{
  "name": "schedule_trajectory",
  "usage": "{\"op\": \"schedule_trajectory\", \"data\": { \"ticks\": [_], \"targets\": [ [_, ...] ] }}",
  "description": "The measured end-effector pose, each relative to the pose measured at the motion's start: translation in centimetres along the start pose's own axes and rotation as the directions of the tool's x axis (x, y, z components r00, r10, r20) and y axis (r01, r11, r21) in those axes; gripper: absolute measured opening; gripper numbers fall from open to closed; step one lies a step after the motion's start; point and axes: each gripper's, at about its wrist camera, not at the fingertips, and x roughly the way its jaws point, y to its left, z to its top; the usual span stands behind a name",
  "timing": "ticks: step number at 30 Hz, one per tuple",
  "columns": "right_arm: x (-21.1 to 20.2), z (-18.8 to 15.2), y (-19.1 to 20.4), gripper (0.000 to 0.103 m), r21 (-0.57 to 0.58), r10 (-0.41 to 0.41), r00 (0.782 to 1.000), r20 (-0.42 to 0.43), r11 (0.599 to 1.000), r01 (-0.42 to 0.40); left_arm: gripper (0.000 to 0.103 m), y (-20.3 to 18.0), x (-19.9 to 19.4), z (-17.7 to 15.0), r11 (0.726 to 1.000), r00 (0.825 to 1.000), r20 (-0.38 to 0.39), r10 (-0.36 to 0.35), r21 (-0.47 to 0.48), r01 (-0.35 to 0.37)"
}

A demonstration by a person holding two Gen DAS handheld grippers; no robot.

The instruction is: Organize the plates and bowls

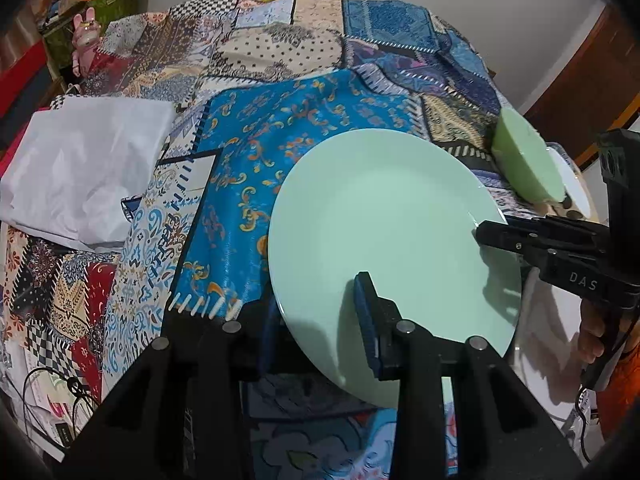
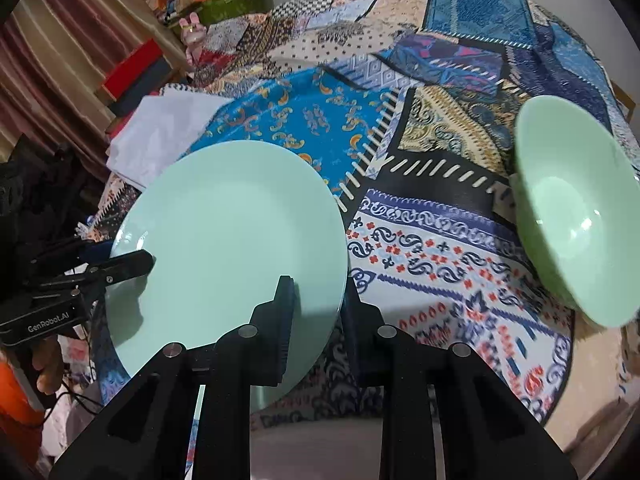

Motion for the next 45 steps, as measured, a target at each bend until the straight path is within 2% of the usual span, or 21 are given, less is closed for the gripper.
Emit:
{"op": "schedule_trajectory", "data": {
  "ticks": [12,25,38,45],
  "targets": [
    [-6.2,-1.4,0.5,0.021,0.007,-0.008,0.993,0.121,1.000,0.007,0.036,-3.7,-5.5,-0.3,0.999,0.997,0.080,-0.007,0.040,0.003],
    [-12.4,-4.8,0.0,0.021,0.032,-0.026,0.975,0.222,0.999,0.020,0.036,-8.6,-10.1,-2.3,0.995,0.991,0.131,-0.030,0.094,0.018],
    [-15.1,-9.4,-1.8,0.021,0.083,-0.058,0.968,0.244,0.996,0.038,0.036,-12.5,-10.5,-5.3,0.989,0.992,0.102,-0.068,0.135,0.053],
    [-15.1,-11.6,-2.7,0.021,0.118,-0.068,0.970,0.232,0.992,0.041,0.036,-13.7,-9.4,-6.6,0.987,0.995,0.068,-0.079,0.146,0.068]
  ]
}}
